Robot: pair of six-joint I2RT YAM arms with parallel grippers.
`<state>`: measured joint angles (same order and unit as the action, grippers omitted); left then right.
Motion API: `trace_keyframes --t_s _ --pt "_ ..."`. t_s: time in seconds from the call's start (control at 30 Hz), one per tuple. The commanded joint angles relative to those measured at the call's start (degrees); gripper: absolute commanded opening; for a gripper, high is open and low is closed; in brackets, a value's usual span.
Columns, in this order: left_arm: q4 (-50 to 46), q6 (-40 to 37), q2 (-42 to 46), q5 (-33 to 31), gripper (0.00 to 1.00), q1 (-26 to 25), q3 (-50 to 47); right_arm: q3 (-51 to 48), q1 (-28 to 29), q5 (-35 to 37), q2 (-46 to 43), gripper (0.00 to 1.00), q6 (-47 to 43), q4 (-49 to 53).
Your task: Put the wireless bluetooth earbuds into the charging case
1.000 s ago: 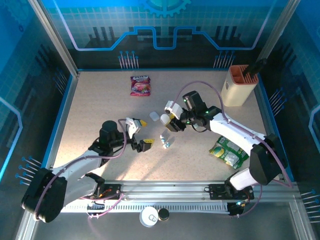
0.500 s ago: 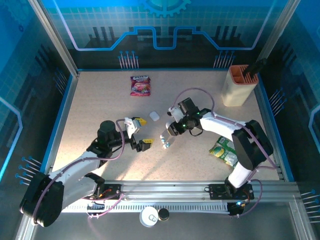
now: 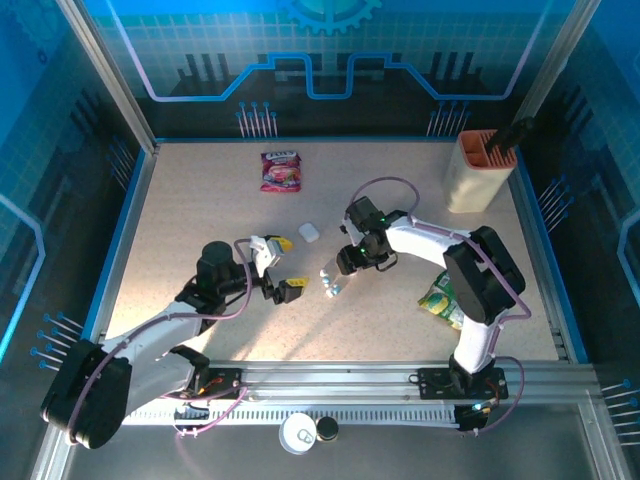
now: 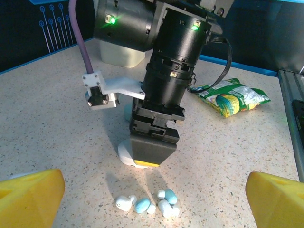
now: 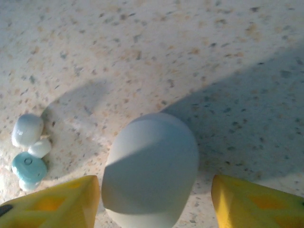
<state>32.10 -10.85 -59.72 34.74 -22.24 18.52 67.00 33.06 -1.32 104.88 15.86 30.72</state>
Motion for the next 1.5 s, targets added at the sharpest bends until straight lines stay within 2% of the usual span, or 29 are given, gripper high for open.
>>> trace_keyframes --t_s 0.0,0.2,0.33,0.5,0.67,0.83,0.97,1.1,1.23,1.3,1.47 --pt "2.35 -0.57 -0.3 -0.33 0.98 0.2 -0.93 4.05 0.25 3.43 2.47 0.65 6.23 5.56" --pt "2.01 -0.76 -0.39 -1.11 0.99 0.22 -1.15 8.72 -0.45 3.14 7.21 0.62 10.31 8.47" --pt "2.29 -0.75 -0.48 -2.6 0.99 0.09 -1.6 10.18 -0.62 1.31 8.92 0.56 11.03 8.82" --pt "6.48 0.61 -1.01 -4.91 0.99 -0.73 -3.17 10.5 -0.63 1.71 8.5 0.42 11.05 8.85" --pt "10.42 8.97 -3.59 -9.47 0.98 -3.0 -2.5 7.18 -0.87 1.35 3.29 0.4 12.63 3.14" --pt "16.23 18.28 -5.35 -8.8 0.93 -4.62 -1.95 2.09 -2.2 -1.45 -3.33 0.42 15.43 -5.23" --pt "26.23 26.09 -9.21 -16.65 0.95 -7.44 -2.4 -1.37 -2.72 -1.5 -9.11 0.42 17.54 -11.15" --pt "35.61 27.9 -15.14 -22.16 0.99 -11.11 -1.92 -5.72 -4.06 -3.26 -14.11 0.43 21.77 -18.26" --pt "47.87 31.08 -23.49 -31.63 0.99 -15.32 -1.17 -10.09 -5.28 -7.54 -18.8 0.42 26.99 -25.29" --pt "48.23 34.49 -27.02 -33.02 0.99 -16.14 0.91 -11.31 -5.6 -9.48 -20.52 0.42 28.78 -27.27" --pt "48.24 33.66 -32.35 -34.74 0.95 -20.14 5.51 -12.88 -5.99 -13.26 -23.24 0.43 31.69 -29.28"
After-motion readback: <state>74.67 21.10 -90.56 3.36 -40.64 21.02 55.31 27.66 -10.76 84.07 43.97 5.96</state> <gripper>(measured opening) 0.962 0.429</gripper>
